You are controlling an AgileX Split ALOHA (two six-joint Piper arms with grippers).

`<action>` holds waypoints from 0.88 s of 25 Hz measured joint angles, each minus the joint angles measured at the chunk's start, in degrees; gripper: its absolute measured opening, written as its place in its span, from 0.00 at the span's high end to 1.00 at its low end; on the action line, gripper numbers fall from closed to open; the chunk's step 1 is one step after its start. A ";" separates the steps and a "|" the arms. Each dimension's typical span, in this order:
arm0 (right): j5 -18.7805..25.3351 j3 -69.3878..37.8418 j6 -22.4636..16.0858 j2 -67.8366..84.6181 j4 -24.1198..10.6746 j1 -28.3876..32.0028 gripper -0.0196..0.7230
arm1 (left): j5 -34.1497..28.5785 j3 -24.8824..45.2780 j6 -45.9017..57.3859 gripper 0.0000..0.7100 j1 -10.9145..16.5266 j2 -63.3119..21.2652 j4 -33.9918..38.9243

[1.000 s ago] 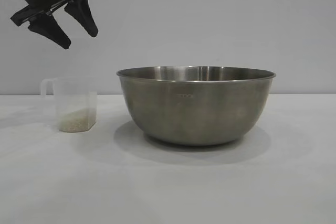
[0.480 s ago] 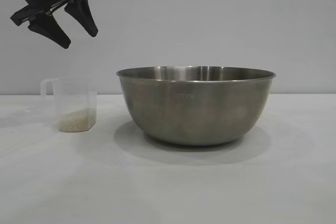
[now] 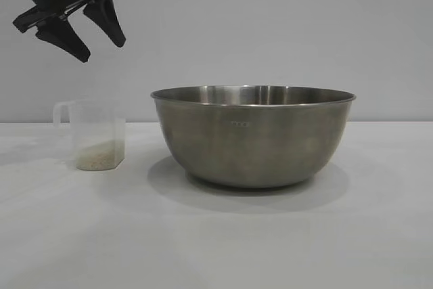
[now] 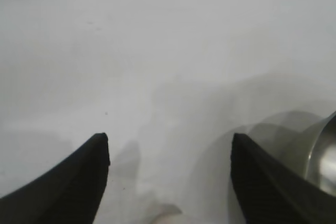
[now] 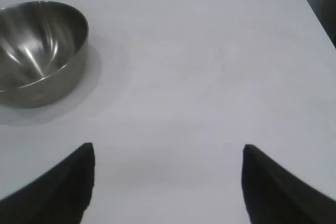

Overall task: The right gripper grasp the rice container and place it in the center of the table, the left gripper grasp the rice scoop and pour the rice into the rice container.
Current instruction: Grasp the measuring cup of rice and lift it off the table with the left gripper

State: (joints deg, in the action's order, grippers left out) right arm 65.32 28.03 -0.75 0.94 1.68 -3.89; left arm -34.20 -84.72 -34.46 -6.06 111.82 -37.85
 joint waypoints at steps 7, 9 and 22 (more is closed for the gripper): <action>0.00 0.00 0.00 0.00 0.09 0.00 0.26 | -7.33 0.00 1.35 0.31 0.00 -5.74 2.29; 0.00 0.00 0.00 0.00 0.09 0.00 0.26 | -10.73 0.00 2.04 0.31 0.00 -7.39 3.18; 0.00 0.00 0.03 0.00 0.09 0.00 0.26 | -30.23 0.00 6.56 0.31 0.00 -18.99 5.24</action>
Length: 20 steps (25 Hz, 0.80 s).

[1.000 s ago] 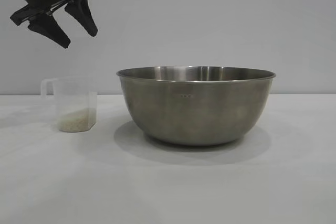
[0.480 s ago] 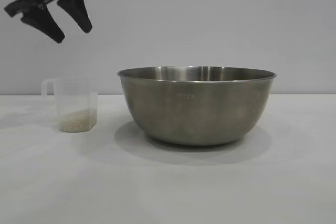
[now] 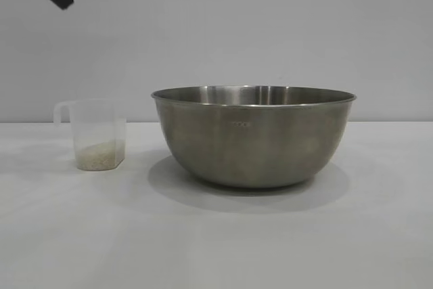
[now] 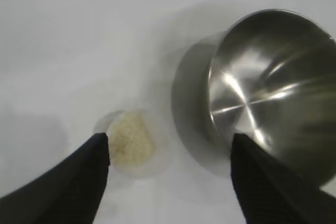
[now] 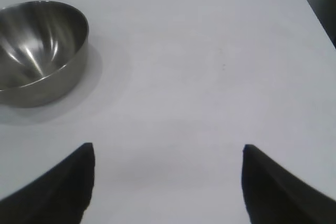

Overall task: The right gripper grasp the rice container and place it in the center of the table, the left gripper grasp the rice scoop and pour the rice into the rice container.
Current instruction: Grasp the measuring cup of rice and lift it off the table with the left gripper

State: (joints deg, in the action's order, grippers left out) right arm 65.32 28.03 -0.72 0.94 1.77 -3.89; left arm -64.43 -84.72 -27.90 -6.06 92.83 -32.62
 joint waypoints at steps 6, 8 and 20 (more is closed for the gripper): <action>0.00 0.00 0.00 0.00 0.00 0.00 0.26 | -5.65 0.32 2.28 0.55 0.00 -2.26 0.90; 0.00 0.00 0.00 0.00 0.00 0.00 0.26 | -5.65 1.74 2.90 0.66 0.00 -3.71 1.84; 0.00 0.00 0.10 0.00 0.00 0.00 0.26 | 4.81 29.60 1.89 0.65 0.00 -21.32 2.09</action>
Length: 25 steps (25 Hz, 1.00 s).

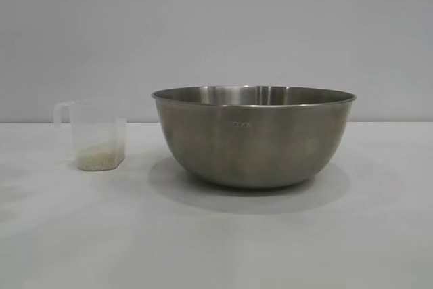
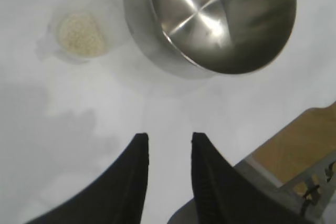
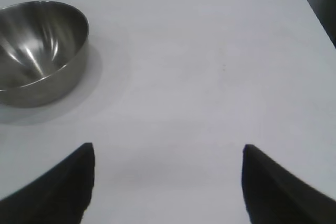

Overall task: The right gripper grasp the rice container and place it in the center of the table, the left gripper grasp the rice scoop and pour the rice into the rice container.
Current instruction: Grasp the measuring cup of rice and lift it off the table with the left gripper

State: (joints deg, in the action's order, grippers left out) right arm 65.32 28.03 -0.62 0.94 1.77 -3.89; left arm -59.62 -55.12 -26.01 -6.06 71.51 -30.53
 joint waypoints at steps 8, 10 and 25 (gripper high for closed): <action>0.00 0.00 0.00 0.00 0.00 0.00 0.26 | 25.63 19.25 -11.19 0.65 0.00 -7.45 -11.29; 0.00 0.00 0.00 0.00 0.00 0.00 0.26 | 30.52 21.77 -15.77 0.65 0.00 -7.70 -17.38; 0.00 0.00 0.00 0.00 0.00 0.00 0.26 | 41.37 34.68 -77.03 0.65 0.00 -7.74 -70.72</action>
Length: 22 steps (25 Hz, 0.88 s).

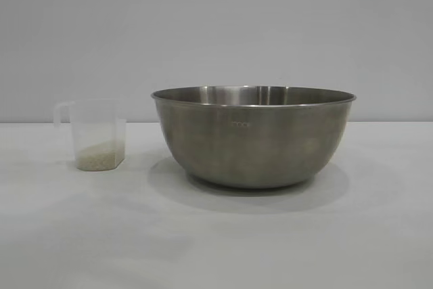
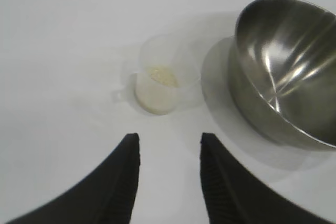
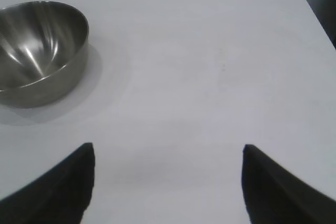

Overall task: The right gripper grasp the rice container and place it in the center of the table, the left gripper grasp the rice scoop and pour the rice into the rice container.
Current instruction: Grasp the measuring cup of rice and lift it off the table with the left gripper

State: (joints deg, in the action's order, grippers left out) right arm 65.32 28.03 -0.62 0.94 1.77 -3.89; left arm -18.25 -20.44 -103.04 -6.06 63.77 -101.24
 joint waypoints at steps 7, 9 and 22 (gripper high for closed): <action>0.00 0.00 0.00 0.00 0.00 0.00 0.26 | -4.96 0.39 -0.29 0.65 0.00 0.00 -0.16; 0.00 0.00 0.00 0.00 0.00 0.00 0.26 | -4.96 0.39 0.48 0.65 0.00 0.00 -0.16; 0.00 0.00 0.00 0.00 0.00 0.00 0.26 | 5.12 -1.97 8.00 0.65 0.00 8.08 -0.60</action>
State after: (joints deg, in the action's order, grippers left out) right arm 65.32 28.03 -0.62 0.94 1.77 -3.89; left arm -13.13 -22.41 -95.04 -6.06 71.85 -101.84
